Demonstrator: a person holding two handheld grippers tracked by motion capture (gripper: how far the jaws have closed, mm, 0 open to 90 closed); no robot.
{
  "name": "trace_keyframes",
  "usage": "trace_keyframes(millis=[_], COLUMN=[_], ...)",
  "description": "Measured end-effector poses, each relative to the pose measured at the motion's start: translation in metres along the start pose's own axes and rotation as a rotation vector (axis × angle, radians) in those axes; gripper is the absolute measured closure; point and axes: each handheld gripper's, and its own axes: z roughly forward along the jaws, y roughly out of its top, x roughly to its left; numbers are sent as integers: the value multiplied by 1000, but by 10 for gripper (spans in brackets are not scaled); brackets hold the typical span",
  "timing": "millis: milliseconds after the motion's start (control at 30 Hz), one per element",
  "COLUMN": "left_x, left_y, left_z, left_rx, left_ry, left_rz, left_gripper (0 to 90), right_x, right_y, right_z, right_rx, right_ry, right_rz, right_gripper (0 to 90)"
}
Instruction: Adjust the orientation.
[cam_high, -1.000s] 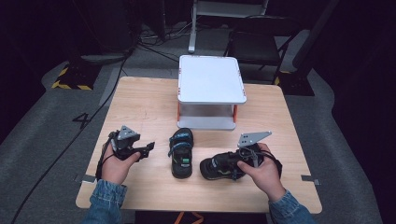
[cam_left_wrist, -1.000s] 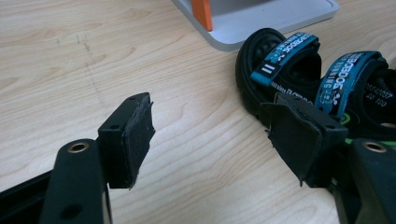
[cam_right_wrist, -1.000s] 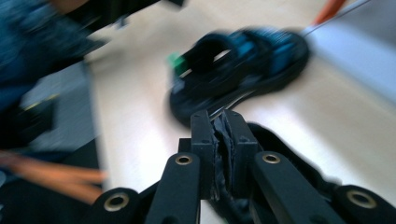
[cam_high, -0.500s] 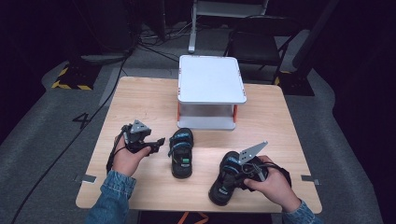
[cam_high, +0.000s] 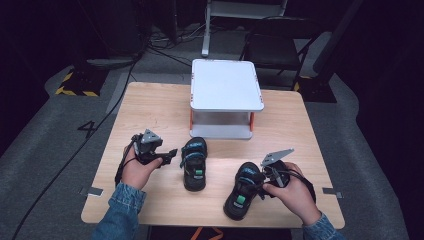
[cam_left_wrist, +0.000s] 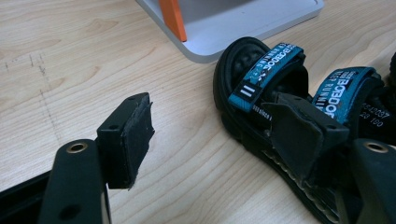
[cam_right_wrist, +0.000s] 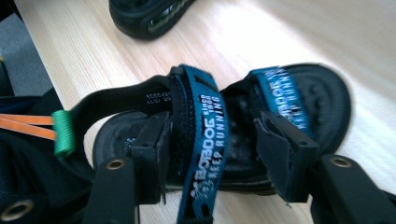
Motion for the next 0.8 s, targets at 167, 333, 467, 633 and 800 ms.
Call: trace_keyframes(millis=[167,333,467,633,800], left_x=[-1,3,6,11,11], left_y=[-7,-17,-30,-46,-58], left_z=[-4,-16,-30,-42,-53], left_rx=[7,-4,-6,5,8], left_ry=[5,37,67,99,118], left_rz=[0,-19,-45,-82,-106], left_gripper=[304,307,308,309,310], right_x=[3,0,-10,-26,-32], right_y=[7,22,43,69,81], right_z=[0,-1,4,27,44], right_rx=[8,-37,-97,-188,-192], right_ry=[14,-3,-6,49,75], right_rz=[-50,-124,-177,-224,-245], right_gripper=[659,663,664,663,663])
